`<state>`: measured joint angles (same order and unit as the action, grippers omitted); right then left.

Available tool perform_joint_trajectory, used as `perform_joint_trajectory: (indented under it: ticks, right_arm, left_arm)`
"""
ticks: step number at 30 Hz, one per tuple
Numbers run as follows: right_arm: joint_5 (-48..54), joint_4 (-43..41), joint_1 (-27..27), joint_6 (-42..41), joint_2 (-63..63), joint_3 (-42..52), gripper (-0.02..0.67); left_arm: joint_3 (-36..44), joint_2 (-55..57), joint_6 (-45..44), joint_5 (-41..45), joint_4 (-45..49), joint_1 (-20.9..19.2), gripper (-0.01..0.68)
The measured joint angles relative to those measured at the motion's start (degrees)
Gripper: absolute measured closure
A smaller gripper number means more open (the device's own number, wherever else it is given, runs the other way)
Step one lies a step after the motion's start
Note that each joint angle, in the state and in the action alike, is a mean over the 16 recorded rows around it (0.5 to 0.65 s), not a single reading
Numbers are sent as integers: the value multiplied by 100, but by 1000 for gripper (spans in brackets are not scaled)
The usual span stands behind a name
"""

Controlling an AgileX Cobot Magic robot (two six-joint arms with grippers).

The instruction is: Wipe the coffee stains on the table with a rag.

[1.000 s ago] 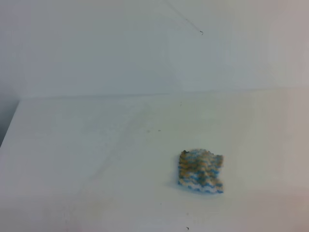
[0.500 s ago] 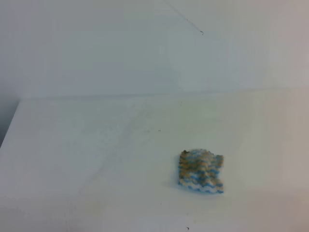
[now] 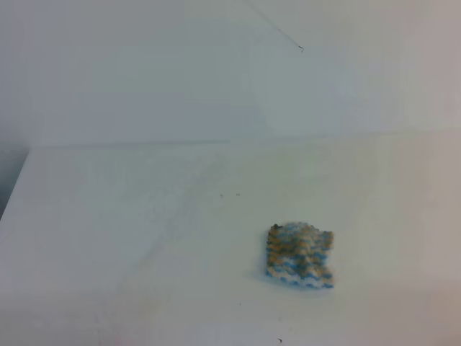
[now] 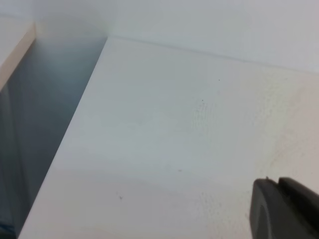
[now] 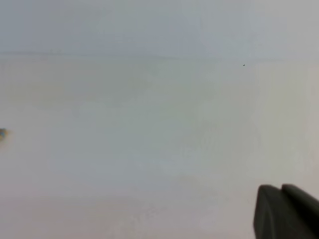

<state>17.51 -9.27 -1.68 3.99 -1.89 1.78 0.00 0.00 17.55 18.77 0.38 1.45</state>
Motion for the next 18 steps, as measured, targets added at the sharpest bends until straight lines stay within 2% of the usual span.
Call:
perform_joint_trajectory:
  ticks: [18]
  right_arm:
    - [-1,0,0,0,10,0,652]
  left_arm:
    - [0,0,1,0,0,0,674]
